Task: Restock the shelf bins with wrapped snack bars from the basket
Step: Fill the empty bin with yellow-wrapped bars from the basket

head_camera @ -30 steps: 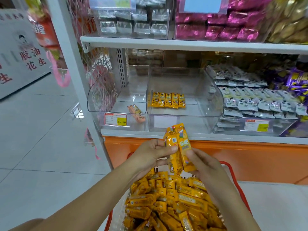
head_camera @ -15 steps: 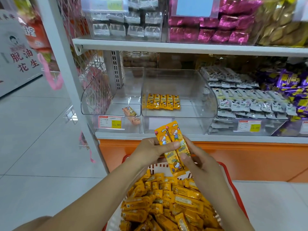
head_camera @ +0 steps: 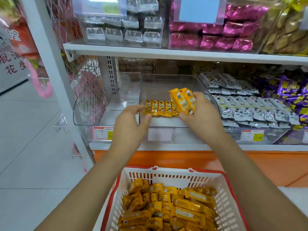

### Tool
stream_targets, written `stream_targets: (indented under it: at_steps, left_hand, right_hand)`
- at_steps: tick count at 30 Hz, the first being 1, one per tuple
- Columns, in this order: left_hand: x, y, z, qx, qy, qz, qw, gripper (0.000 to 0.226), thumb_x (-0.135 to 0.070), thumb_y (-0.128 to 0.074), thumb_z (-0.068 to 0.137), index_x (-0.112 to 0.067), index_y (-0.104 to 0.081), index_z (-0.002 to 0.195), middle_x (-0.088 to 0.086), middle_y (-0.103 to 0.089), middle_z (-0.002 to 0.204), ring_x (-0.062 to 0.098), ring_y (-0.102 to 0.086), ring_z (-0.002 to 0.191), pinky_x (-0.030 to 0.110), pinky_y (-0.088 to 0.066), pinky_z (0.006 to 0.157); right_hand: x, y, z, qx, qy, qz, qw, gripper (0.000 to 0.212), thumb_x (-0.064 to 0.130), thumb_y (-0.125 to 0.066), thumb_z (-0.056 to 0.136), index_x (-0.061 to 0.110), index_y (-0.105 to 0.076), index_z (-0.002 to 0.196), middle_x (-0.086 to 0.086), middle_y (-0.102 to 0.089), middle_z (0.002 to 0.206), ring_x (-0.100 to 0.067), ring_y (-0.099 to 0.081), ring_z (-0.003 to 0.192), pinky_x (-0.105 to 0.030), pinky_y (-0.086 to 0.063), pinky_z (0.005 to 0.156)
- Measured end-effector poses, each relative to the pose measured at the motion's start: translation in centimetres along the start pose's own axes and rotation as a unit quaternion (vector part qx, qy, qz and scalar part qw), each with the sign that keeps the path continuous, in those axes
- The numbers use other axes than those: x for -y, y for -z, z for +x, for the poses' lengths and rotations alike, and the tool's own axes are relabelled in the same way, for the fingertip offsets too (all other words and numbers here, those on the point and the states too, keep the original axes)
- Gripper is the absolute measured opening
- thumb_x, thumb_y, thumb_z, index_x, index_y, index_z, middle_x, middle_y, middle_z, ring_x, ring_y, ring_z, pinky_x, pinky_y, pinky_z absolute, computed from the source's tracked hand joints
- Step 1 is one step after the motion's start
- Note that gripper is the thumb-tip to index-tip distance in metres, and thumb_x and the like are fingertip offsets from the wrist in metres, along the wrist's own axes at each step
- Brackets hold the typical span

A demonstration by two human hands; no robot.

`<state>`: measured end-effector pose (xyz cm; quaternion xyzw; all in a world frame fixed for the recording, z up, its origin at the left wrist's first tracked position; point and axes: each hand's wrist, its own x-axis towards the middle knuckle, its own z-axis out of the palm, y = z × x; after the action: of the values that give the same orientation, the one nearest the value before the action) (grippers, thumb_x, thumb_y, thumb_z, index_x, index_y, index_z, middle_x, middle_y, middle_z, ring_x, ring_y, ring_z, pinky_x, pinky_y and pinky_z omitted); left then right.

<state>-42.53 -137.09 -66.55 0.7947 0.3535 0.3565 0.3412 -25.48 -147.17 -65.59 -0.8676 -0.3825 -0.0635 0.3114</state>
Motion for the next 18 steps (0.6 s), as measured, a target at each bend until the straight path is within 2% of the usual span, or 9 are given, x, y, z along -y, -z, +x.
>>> stream_targets:
  at_steps: [2,5,8,11,13,15,18]
  left_hand:
    - [1.2,0.3,0.7,-0.016,-0.012,0.035,0.999,0.041,-0.026,-0.059,0.092,-0.014,-0.055,0.131,0.003,-0.057,0.132,0.019,-0.055,0.117,0.032,-0.043,0.101]
    - [2.3,-0.1,1.2,0.009,-0.03,0.071,0.997,0.041,-0.02,-0.056,0.093,-0.01,-0.053,0.133,0.008,-0.056,0.134,0.023,-0.055,0.118,0.026,-0.038,0.098]
    - [2.8,-0.8,1.5,0.025,-0.077,0.078,0.994,0.039,-0.009,-0.055,0.092,-0.01,-0.056,0.13,0.01,-0.06,0.127,0.024,-0.054,0.117,0.018,-0.034,0.088]
    - [3.2,-1.1,1.8,0.022,-0.096,0.087,0.991,0.038,-0.007,-0.054,0.091,-0.01,-0.056,0.129,0.008,-0.061,0.125,0.023,-0.052,0.119,0.019,-0.033,0.088]
    - [3.5,-1.1,2.0,0.022,-0.1,0.082,0.991,0.036,-0.005,-0.053,0.091,-0.008,-0.057,0.127,0.009,-0.062,0.123,0.024,-0.054,0.117,0.023,-0.036,0.091]
    - [3.6,-1.2,1.9,0.021,-0.113,0.078,0.99,0.038,-0.001,-0.053,0.089,-0.007,-0.057,0.127,0.01,-0.062,0.121,0.025,-0.056,0.113,0.024,-0.039,0.09]
    - [3.9,-1.2,1.7,0.021,-0.124,0.078,0.989,0.046,0.001,-0.054,0.089,-0.01,-0.052,0.134,0.01,-0.062,0.121,0.024,-0.059,0.106,0.013,-0.034,0.08]
  right_hand:
    - [-0.9,-1.2,4.3,0.044,-0.04,-0.088,0.994,0.059,0.039,-0.064,0.085,0.015,-0.038,0.133,-0.018,-0.059,0.115,-0.037,-0.057,0.105,-0.036,-0.04,0.071]
    - [-2.1,-3.9,8.7,0.098,-0.085,-0.189,0.973,0.049,0.038,-0.056,0.092,0.014,-0.039,0.131,-0.02,-0.057,0.122,-0.037,-0.053,0.115,-0.035,-0.038,0.073]
    - [-2.8,-6.5,10.4,0.134,-0.104,-0.255,0.952,0.045,0.033,-0.046,0.098,0.013,-0.04,0.138,-0.023,-0.04,0.138,-0.038,-0.043,0.126,-0.039,-0.044,0.087]
    - [-3.4,-8.7,11.5,0.171,-0.096,-0.33,0.924,0.045,0.016,-0.039,0.098,0.01,-0.04,0.143,-0.026,-0.028,0.148,-0.039,-0.036,0.134,-0.043,-0.042,0.099]
    - [-3.5,-9.6,11.9,0.212,-0.093,-0.342,0.911,0.045,0.012,-0.04,0.097,0.007,-0.043,0.141,-0.024,-0.034,0.148,-0.039,-0.037,0.134,-0.045,-0.041,0.101]
    - [-3.7,-10.1,12.2,0.24,-0.073,-0.338,0.907,0.038,0.01,-0.041,0.098,0.008,-0.051,0.135,-0.017,-0.046,0.141,-0.033,-0.045,0.129,-0.045,-0.041,0.102]
    - [-4.0,-10.3,12.2,0.277,-0.034,-0.349,0.895,0.037,0.004,-0.035,0.101,0.007,-0.051,0.134,-0.016,-0.043,0.143,-0.032,-0.042,0.131,-0.045,-0.039,0.103]
